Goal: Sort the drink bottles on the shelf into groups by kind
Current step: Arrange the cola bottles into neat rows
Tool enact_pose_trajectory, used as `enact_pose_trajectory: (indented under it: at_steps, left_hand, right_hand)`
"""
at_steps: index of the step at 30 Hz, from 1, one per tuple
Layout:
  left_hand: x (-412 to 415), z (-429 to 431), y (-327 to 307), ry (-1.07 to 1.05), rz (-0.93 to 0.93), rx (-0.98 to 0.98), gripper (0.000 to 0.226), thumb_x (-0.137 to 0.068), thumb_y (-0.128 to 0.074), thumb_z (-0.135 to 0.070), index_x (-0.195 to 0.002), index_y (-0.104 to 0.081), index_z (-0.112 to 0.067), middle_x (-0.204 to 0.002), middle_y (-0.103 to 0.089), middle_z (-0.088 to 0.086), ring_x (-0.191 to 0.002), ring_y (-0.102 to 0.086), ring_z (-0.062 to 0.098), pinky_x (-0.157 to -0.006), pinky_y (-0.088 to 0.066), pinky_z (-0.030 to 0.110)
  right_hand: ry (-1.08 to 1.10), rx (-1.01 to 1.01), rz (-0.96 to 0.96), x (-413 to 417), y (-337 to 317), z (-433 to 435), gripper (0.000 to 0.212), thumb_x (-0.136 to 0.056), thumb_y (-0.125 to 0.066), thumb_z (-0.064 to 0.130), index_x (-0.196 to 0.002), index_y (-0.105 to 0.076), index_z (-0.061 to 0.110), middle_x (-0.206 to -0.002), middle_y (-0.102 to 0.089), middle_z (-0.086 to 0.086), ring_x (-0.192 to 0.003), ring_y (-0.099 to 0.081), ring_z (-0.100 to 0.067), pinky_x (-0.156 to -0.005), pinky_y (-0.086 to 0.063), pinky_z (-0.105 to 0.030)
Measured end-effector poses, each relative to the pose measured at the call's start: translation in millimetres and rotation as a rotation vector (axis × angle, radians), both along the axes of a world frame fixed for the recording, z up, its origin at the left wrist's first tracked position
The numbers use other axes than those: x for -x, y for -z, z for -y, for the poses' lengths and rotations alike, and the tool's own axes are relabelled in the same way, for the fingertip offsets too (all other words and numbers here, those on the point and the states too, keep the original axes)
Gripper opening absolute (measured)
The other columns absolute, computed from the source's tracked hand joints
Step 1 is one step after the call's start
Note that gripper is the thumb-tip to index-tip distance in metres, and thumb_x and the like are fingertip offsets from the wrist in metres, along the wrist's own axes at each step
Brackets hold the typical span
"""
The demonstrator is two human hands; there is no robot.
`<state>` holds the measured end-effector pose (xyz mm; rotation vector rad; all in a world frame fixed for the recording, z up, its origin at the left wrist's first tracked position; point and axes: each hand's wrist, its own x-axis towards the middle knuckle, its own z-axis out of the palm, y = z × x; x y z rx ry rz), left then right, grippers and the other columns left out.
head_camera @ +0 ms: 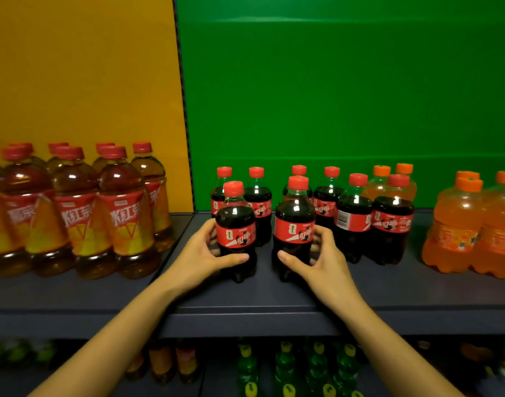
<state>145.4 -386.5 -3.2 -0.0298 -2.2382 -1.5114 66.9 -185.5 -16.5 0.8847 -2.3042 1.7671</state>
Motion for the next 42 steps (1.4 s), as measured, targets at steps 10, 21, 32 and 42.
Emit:
enact_pose_trajectory:
  at_steps: [10,21,32,42]
  left_hand:
    - [-3.1,44.8,-5.0,0.095,0.043,0.007,0.062,-0.074,-0.069,-0.001,-0.119,-0.042,-0.034,-0.123,-0.056,-0.012,-0.112,-0.055,-0.006,-0.086,-0.047,0.012]
    - [4.2,50.7,7.6,-0.032,-0.03,0.125,0.065,-0.071,-0.073,-0.021,-0.127,-0.039,-0.029,-0.121,-0.056,-0.015,-0.114,-0.053,-0.006,-0.093,-0.044,0.013]
    - [2.7,47.3,10.9,-0.058,-0.089,0.247,0.074,-0.078,-0.068,-0.029,-0.136,-0.023,-0.035,-0.131,-0.04,-0.024,-0.117,-0.038,-0.021,-0.097,-0.034,0.005]
    - [-16.0,14.0,-14.1,-0.26,-0.623,0.681,0.021,-0.084,-0.056,-0.023,-0.103,-0.054,-0.015,-0.101,-0.054,-0.009,-0.097,-0.054,0.01,-0.085,-0.045,0.023]
  right_hand:
    - [-0.028,-0.052,-0.003,2.5,-2.1,51.0,0.065,-0.074,-0.075,0.028,-0.123,-0.033,0.022,-0.117,-0.045,0.011,-0.107,-0.046,-0.007,-0.091,-0.038,-0.023]
    - [0.011,-0.205,-0.132,8.8,2.6,67.5,0.078,-0.076,-0.069,0.041,-0.137,-0.025,0.021,-0.14,-0.038,0.005,-0.126,-0.042,-0.014,-0.1,-0.038,-0.03]
    - [0.051,-0.215,-0.155,6.5,2.3,69.6,0.081,-0.073,-0.066,0.054,-0.138,-0.027,0.026,-0.138,-0.04,0.009,-0.125,-0.043,-0.011,-0.103,-0.041,-0.037]
    - [0.143,0.009,-0.165,15.6,-0.2,23.4,0.035,-0.089,-0.057,0.018,-0.123,-0.048,0.014,-0.116,-0.053,0.002,-0.104,-0.053,-0.01,-0.086,-0.045,-0.015]
